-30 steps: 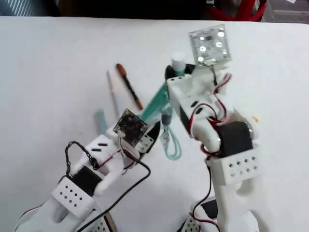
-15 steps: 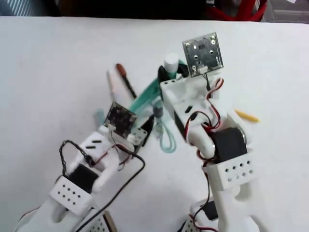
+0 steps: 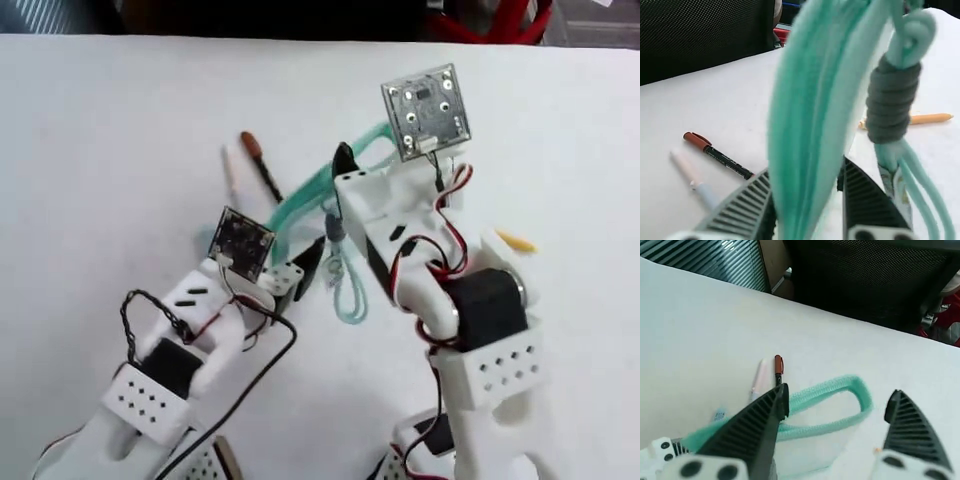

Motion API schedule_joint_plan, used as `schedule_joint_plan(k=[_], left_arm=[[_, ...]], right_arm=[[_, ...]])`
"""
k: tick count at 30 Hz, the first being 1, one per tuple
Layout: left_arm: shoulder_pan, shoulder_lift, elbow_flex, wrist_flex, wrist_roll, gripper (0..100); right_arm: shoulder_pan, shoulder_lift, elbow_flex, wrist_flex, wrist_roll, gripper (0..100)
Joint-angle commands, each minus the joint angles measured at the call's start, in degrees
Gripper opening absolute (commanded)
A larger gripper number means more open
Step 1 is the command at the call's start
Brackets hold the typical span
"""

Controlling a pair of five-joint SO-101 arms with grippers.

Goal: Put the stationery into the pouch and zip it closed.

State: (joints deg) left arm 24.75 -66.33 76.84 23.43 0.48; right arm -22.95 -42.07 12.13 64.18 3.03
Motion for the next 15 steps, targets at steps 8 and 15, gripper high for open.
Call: schedule_joint_plan(k=[8,15], left_arm=[[-0.48,0.4,-1.67,-1.67,0.62,18],[-0.48,0.4,-1.67,-1.67,0.62,16]], right_arm=[[16.75,2.33,-18.73,8.31,5.01,26.2],[25.63,17.27,-26.46,19.56,26.2,26.2]])
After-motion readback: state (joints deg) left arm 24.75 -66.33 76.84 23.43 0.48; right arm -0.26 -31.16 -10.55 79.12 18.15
